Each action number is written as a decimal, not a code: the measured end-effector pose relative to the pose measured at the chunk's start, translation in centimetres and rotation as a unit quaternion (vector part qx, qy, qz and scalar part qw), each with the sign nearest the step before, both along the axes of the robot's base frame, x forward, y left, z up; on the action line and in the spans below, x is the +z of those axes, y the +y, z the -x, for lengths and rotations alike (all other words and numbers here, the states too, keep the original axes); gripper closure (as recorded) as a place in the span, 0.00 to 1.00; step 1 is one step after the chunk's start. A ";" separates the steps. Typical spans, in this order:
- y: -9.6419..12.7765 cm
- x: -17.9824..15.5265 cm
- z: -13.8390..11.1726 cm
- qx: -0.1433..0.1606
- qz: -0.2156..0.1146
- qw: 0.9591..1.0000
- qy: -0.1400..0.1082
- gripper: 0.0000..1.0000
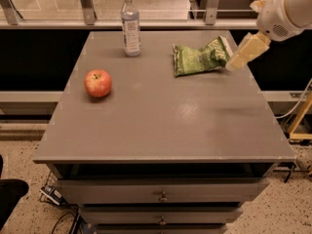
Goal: Pick green jalapeno chip bag
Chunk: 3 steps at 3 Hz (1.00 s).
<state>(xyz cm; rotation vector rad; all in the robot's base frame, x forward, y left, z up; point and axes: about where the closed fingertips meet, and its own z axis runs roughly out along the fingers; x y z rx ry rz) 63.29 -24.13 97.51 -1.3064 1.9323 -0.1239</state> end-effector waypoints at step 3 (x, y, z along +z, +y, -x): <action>0.5 -2.8 -8.0 0.003 -0.090 0.996 -0.024 0.00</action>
Offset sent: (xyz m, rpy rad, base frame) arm 0.0449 0.0051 -0.0041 0.1016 -0.0655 0.0104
